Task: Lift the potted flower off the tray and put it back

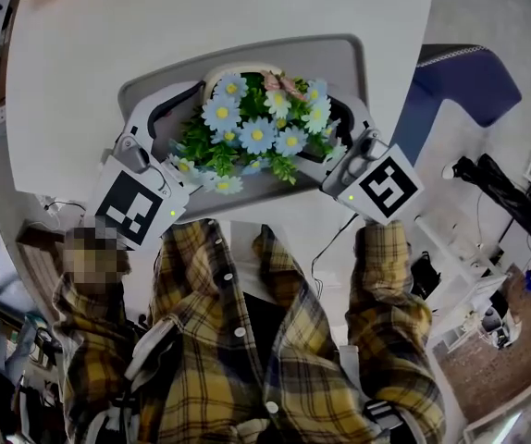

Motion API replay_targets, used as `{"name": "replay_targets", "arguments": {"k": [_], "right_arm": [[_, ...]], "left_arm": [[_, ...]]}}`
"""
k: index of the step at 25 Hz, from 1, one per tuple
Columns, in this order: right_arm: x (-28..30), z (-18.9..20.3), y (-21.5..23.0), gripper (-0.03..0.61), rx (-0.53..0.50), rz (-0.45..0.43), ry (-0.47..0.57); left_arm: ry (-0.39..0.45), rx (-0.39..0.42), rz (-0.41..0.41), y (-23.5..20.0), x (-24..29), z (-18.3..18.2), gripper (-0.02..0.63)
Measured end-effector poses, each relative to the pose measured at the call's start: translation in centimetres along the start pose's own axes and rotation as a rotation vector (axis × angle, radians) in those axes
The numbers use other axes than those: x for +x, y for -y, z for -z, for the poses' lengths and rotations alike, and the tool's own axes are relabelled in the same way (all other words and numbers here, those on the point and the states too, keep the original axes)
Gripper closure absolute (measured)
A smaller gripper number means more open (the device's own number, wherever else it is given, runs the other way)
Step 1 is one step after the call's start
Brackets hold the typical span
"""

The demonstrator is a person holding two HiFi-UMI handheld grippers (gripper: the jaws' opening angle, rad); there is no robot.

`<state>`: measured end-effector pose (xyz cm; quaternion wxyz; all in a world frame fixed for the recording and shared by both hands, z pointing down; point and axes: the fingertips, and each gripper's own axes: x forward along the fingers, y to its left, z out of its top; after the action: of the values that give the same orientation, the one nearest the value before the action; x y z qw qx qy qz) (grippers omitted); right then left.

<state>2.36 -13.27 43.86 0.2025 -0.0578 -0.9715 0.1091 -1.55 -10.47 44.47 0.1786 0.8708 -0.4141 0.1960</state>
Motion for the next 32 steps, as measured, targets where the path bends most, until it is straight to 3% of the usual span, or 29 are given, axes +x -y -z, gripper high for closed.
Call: {"name": "replay_targets", "arguments": {"k": [7, 23, 32], "right_arm": [[0.6, -0.7, -0.1, 0.224, -0.008, 0.026, 0.027], [0.6, -0.8, 0.0, 0.225, -0.014, 0.038, 0.028], [0.2, -1.8, 0.0, 0.225, -0.023, 0.048, 0.042]], "left_arm": [[0.011, -0.014, -0.058, -0.7, -0.3, -0.2, 0.252], [-0.01, -0.021, -0.062, -0.6, -0.3, 0.0, 0.256], [0.005, -0.07, -0.056, -0.6, -0.6, -0.9, 0.256]]}}
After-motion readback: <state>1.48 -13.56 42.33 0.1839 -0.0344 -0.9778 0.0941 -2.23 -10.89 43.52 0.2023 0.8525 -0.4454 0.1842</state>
